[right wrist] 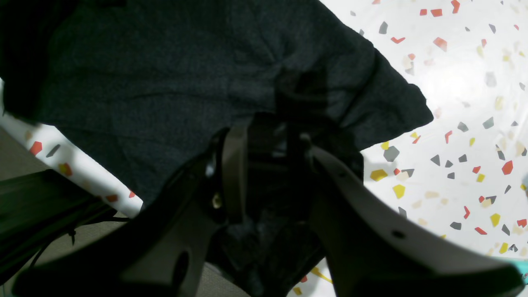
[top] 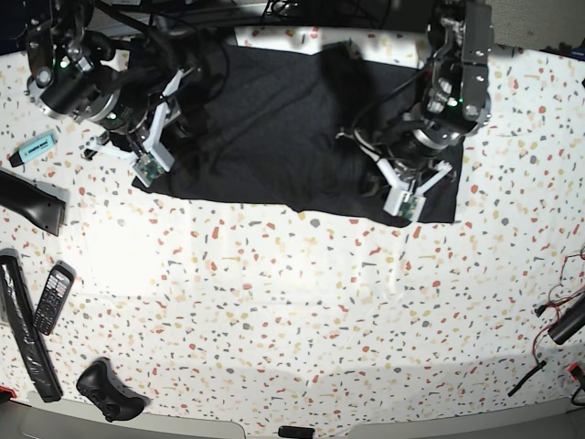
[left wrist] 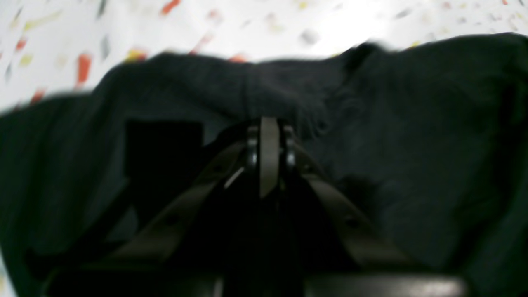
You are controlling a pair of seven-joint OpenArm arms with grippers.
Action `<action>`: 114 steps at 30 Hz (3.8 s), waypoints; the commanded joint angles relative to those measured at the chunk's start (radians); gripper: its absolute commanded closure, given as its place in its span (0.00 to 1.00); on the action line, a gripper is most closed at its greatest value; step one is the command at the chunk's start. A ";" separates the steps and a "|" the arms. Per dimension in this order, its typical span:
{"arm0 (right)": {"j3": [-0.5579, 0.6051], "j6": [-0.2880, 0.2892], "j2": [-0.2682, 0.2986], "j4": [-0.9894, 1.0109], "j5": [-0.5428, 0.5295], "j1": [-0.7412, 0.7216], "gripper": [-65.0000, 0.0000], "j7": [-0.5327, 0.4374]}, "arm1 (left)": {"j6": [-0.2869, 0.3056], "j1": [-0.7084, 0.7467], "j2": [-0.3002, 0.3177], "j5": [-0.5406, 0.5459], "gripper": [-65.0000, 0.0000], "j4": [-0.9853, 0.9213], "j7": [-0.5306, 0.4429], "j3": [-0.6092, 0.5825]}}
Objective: Fold the T-shirt properly
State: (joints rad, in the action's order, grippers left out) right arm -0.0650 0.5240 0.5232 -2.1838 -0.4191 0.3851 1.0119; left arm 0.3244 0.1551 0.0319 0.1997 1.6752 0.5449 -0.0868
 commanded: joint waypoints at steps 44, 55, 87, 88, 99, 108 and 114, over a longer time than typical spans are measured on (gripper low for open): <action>-0.007 0.003 0.005 -0.015 -0.090 -0.005 0.75 0.003 | -0.111 0.286 0.097 0.011 1.00 0.248 -0.017 -0.044; -0.008 0.003 0.006 -0.015 -0.017 -0.005 0.75 0.011 | -0.112 0.296 0.079 -0.043 1.00 0.140 0.068 -0.282; -0.422 0.022 0.009 0.238 -0.186 0.061 0.50 0.119 | -0.032 0.289 0.088 -0.020 0.66 0.406 0.078 0.079; -0.439 0.045 0.009 0.270 -0.215 0.061 0.50 0.117 | -0.032 0.288 0.088 -0.002 0.66 0.406 0.068 0.093; -0.497 0.148 0.008 0.391 -0.414 0.041 0.50 0.138 | -0.032 0.249 0.088 0.011 0.66 0.307 0.061 0.097; -0.489 0.174 0.008 0.599 -0.611 -0.055 0.50 0.264 | -0.032 0.241 0.088 0.011 0.66 0.307 0.061 0.098; -0.409 0.174 0.002 0.611 -0.605 -0.055 0.50 0.264 | -0.032 0.241 0.088 0.011 0.66 0.307 0.060 0.098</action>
State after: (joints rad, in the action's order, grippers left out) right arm -0.4675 0.6933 0.5110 -1.5608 -1.0092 0.3351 1.2758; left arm 0.2916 0.3988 0.1169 0.2028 1.9667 0.6277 0.0105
